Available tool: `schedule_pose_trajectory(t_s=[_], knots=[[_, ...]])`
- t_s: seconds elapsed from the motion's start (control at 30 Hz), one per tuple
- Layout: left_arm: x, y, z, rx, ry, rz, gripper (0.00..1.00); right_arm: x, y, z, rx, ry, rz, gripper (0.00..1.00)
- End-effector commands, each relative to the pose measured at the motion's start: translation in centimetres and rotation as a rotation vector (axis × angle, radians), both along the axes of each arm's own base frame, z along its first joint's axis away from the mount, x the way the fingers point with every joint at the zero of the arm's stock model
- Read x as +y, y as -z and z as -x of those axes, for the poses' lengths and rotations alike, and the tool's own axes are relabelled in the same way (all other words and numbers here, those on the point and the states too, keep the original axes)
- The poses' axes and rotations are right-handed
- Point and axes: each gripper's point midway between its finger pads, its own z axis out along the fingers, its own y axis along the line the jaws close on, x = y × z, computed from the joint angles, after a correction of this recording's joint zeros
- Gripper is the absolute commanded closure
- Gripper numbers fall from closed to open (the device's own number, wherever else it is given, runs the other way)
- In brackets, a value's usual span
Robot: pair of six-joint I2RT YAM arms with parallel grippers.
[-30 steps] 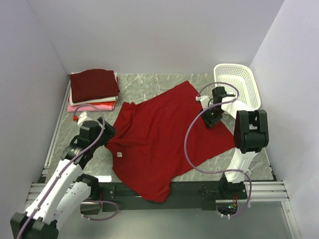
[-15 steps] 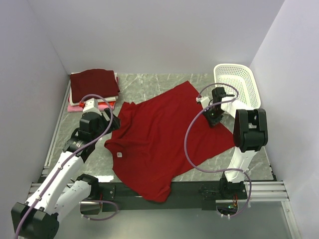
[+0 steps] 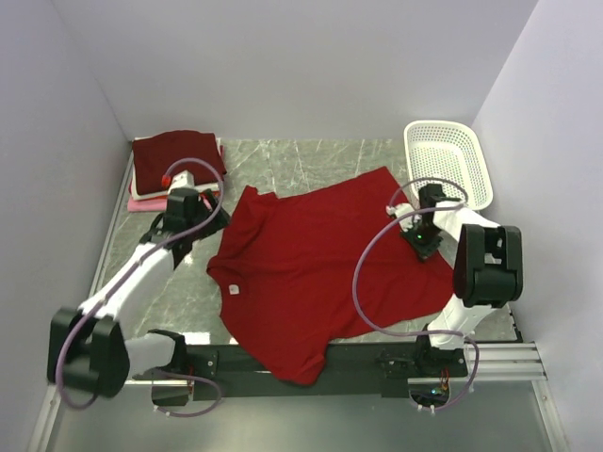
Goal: Fold and stack the t-shirts
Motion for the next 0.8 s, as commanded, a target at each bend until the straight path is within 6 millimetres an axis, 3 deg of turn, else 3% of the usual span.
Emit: schedule_pose_trajectory(t_s=[0.0, 0.1, 0.13, 0.17, 0.2, 0.23, 0.27, 0.3, 0.37, 0.43, 0.47, 0.5, 0.57, 0.77], knots=[[-1.4, -3.2, -4.2, -0.087, 0.056, 0.018, 0.27, -3.9, 0.7, 4.5, 0.134, 0.019, 0.092, 1.00], [-2.2, -2.1, -6.8, -0.047, 0.099, -0.009, 0.34, -4.7, 0.1, 4.6, 0.122, 0.036, 0.078, 0.96], [-2.6, -1.9, -7.4, -0.034, 0.120, -0.006, 0.35, -5.0, -0.2, 4.5, 0.115, 0.044, 0.070, 0.89], [-3.0, -0.1, -8.3, 0.012, 0.137, -0.021, 0.38, -5.1, -0.4, 4.3, 0.107, 0.044, 0.068, 0.81], [-3.5, -1.2, -9.7, -0.015, 0.184, -0.042, 0.39, -4.6, -0.7, 4.1, 0.098, 0.043, 0.037, 0.70], [-4.0, -0.8, -10.3, 0.000, 0.212, -0.043, 0.40, -4.3, -1.0, 3.9, 0.088, 0.040, 0.021, 0.65], [-4.3, 1.1, -11.2, 0.046, 0.233, -0.059, 0.41, -4.0, -1.3, 3.7, 0.081, 0.040, -0.002, 0.62], [-4.5, 0.3, -12.4, 0.043, 0.258, -0.087, 0.41, -3.1, -1.9, 3.2, 0.068, 0.036, -0.052, 0.57], [-4.5, 1.5, -14.7, 0.077, 0.272, -0.137, 0.41, -2.2, -2.7, 2.7, 0.049, 0.033, -0.099, 0.56], [-4.5, 2.7, -15.5, 0.116, 0.295, -0.162, 0.44, -0.7, -3.8, 2.1, 0.019, 0.017, -0.177, 0.55], [-4.4, 4.4, -16.0, 0.148, 0.302, -0.182, 0.45, 0.0, -4.1, 1.9, 0.011, 0.001, -0.209, 0.55], [-4.7, 3.8, -17.1, 0.127, 0.322, -0.197, 0.45, 0.6, -4.7, 1.8, 0.007, -0.009, -0.232, 0.55], [-4.7, 5.2, -18.4, 0.147, 0.354, -0.237, 0.48, 2.4, -5.6, 1.5, -0.016, -0.039, -0.311, 0.55], [-5.0, 8.7, -19.7, 0.211, 0.451, -0.295, 0.54, 5.7, -8.5, 0.4, -0.100, -0.085, -0.447, 0.55]])
